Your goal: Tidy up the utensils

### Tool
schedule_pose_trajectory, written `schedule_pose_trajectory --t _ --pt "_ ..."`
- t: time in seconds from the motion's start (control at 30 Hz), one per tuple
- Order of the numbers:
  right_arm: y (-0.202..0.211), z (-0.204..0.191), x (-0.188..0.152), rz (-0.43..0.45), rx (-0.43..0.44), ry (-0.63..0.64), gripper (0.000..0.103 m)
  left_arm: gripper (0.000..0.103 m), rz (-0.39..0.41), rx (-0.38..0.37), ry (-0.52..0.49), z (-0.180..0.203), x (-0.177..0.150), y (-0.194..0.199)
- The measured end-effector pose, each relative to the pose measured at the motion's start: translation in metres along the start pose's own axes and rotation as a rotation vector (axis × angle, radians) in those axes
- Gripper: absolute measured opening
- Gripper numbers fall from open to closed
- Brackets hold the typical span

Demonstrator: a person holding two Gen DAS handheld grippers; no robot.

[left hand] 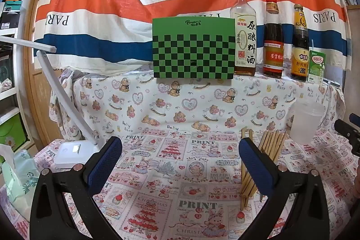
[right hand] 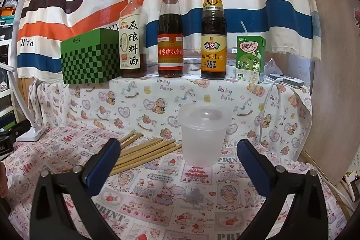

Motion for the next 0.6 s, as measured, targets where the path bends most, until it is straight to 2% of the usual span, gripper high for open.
schedule_pose_trajectory --t 0.6 --pt "-0.0003 -0.0003 0.0002 0.000 -0.002 0.004 0.103 0.103 0.004 -0.002 0.000 0.0002 0.0002 0.0001"
Point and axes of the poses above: each gripper's, at about its wrist camera, not at the fingertips, and y roughly against the way its jaws point, z to its right, x to its top, the point moved 6 cm from there along -y, roughly the way its jaws point, and after that the axes turned 5 degrees about y, right-handed, at the moved point
